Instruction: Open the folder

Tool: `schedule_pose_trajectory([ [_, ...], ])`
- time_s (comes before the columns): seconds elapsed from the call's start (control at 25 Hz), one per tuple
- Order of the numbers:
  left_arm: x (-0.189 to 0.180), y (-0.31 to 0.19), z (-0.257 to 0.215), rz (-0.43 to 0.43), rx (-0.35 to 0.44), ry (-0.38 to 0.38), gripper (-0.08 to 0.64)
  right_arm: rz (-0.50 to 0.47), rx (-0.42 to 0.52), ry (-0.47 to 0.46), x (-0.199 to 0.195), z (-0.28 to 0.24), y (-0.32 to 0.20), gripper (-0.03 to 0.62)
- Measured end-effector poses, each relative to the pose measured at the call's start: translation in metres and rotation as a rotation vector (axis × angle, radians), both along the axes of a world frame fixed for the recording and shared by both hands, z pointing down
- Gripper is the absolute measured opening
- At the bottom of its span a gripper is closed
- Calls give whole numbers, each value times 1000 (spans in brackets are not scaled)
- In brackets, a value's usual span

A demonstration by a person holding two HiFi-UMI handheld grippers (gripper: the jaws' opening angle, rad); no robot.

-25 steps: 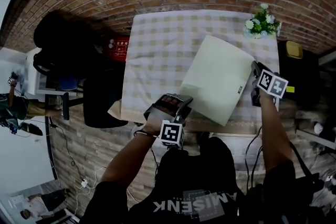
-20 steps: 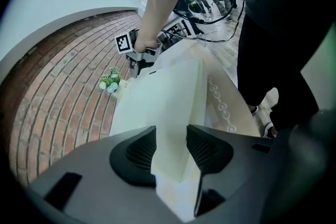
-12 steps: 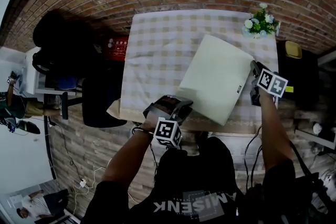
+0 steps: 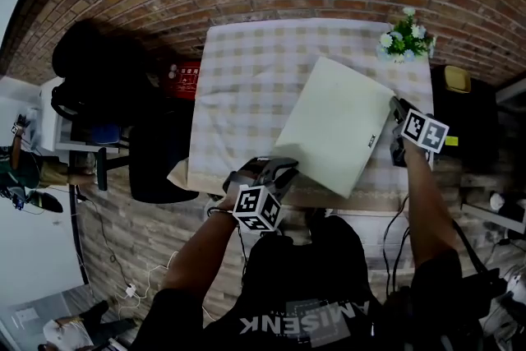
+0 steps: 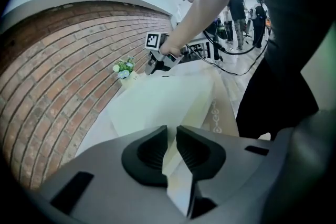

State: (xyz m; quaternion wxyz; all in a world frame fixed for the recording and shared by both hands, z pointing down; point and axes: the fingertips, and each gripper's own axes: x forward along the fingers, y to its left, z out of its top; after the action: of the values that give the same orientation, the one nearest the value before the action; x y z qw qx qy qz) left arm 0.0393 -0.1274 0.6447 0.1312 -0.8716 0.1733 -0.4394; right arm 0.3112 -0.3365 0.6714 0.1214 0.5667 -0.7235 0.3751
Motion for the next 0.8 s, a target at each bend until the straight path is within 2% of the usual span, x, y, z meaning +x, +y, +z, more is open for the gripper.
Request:
schedule_pose_trajectory([
  [0.12, 1, -2, -12, -67, -42, 48, 64, 1, 4, 2, 0, -1, 0, 155],
  [0.28, -2, -3, -12, -106, -71, 97, 63, 1, -5, -25, -1, 0, 1, 156],
  [0.4, -10, -8, -12, -166, -107, 162, 49, 7, -11, -49, -2, 1, 1, 156],
  [0.6, -27, -10, -12, -220, -139, 183, 41, 10, -17, -52, 0, 2, 0, 155],
  [0.8, -40, -14, -16, -342, -188, 269, 41, 4, -26, -49, 0, 3, 1, 161],
])
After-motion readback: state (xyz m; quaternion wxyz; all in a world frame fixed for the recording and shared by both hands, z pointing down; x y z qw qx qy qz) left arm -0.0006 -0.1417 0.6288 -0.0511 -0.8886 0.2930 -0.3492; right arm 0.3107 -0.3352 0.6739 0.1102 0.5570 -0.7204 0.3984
